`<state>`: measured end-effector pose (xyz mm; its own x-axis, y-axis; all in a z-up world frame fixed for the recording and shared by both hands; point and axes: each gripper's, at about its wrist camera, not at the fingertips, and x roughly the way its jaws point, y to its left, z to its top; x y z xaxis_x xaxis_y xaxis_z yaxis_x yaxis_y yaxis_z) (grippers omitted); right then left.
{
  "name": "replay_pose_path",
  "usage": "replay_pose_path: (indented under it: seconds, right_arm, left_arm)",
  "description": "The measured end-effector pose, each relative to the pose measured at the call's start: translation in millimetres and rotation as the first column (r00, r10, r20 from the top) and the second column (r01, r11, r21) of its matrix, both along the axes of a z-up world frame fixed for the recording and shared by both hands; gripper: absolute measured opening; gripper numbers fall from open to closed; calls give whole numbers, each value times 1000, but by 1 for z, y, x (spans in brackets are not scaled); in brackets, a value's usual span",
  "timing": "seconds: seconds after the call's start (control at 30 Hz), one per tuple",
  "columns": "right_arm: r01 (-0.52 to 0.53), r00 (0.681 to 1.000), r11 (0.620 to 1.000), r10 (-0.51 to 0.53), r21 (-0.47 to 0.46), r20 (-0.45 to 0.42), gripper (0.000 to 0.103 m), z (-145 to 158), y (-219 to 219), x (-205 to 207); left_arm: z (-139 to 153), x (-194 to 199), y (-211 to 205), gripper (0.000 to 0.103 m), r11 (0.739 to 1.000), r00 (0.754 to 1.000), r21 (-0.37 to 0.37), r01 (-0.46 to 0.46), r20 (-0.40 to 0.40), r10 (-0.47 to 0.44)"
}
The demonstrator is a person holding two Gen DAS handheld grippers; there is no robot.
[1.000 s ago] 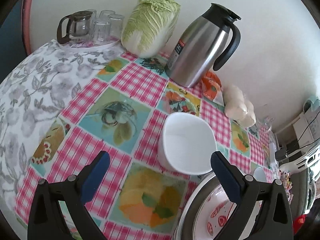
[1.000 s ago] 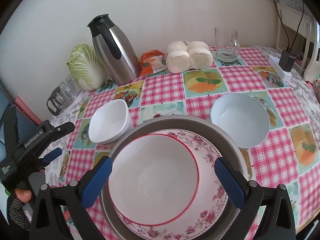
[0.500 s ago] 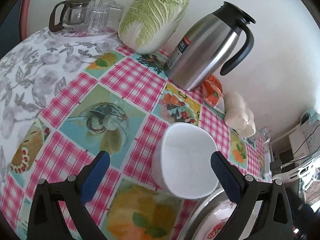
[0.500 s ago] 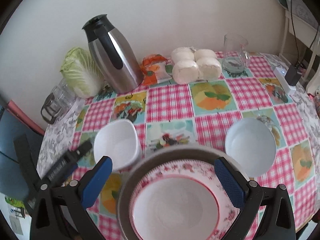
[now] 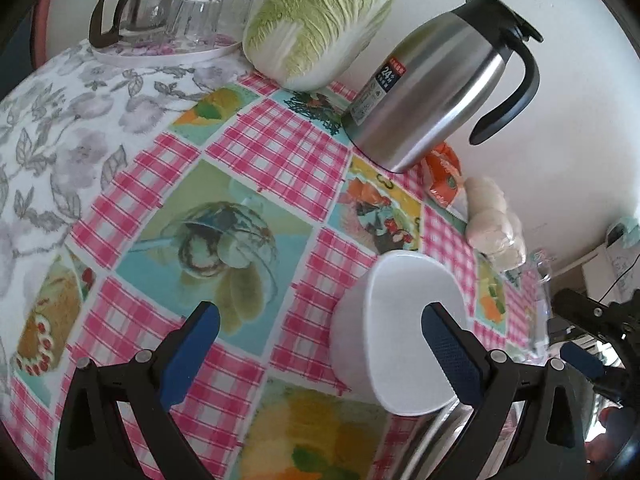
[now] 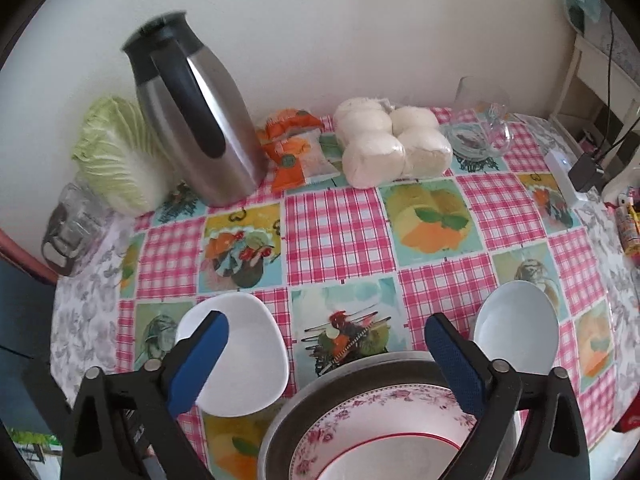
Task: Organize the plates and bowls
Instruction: 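Move both grippers to the rim of the white square bowl, then close both grippers on the square bowl's rim and lift it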
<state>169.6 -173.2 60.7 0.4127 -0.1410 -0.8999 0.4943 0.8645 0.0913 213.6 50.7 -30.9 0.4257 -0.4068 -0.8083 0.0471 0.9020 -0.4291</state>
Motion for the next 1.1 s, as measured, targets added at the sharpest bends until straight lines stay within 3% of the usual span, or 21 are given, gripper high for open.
replay_pose_path:
  seconds: [0.13,0.27,0.7,0.8,1.1]
  right_arm:
    - [-3,999,1000,3,7,-43,88,-16,8,8]
    - [-9,996,1000,9,4,-94,72,-35,17,13]
    - [-43,984,999,38,-24,-173,39,-66,33,23]
    - [-57,983,998,52,-24,-176,32,-71,37,25]
    - [-83,976,996,80,-11,-201,14,-87,47,28]
  left_arm:
    - [-1,3,-2,101,999,999,-2,34,0,-34]
    - [-1,4,-3,101,999,999,-12,32,4,-32]
    - [-8,11,-7,97,993,998,-110,39,-34,-43]
    - [-15,12,-11,79,990,996,-135,37,-71,-47]
    - [-29,11,-22,51,990,991,-132,55,-113,-70]
